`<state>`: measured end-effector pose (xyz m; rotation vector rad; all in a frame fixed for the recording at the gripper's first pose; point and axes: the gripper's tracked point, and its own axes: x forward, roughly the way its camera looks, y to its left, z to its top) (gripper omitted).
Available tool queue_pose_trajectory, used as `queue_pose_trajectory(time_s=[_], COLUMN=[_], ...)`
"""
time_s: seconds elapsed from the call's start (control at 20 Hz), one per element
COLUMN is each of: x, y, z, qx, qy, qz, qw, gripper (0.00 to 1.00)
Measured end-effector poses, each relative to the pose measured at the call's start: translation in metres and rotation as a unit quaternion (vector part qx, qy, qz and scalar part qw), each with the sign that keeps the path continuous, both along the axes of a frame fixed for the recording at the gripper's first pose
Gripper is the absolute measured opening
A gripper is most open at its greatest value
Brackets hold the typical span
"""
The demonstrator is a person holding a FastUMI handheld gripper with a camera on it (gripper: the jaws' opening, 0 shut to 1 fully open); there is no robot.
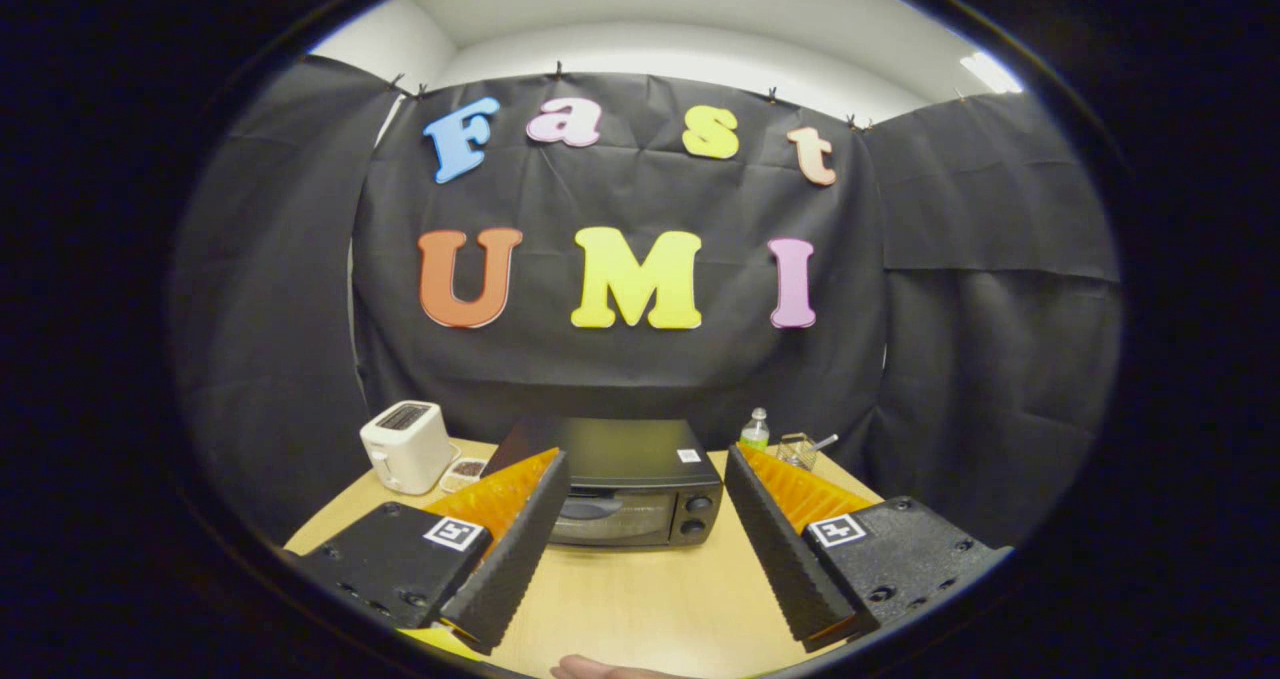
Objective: Open the toaster oven, put the food inside, and close the toaster oven door.
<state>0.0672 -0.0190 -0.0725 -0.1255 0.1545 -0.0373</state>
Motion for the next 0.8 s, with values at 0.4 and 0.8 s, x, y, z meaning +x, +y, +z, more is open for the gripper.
queue_pose_trajectory(time_s=[0.4,0.8], x=[0.092,0.164], y=[0.013,0.049], z=[-0.061,-0.144], qx=[-0.001,-0.003], qy=[0.039,0.13], qz=[0.002,0.023], qw=[0.999,0.991], gripper=[1.0,1.0])
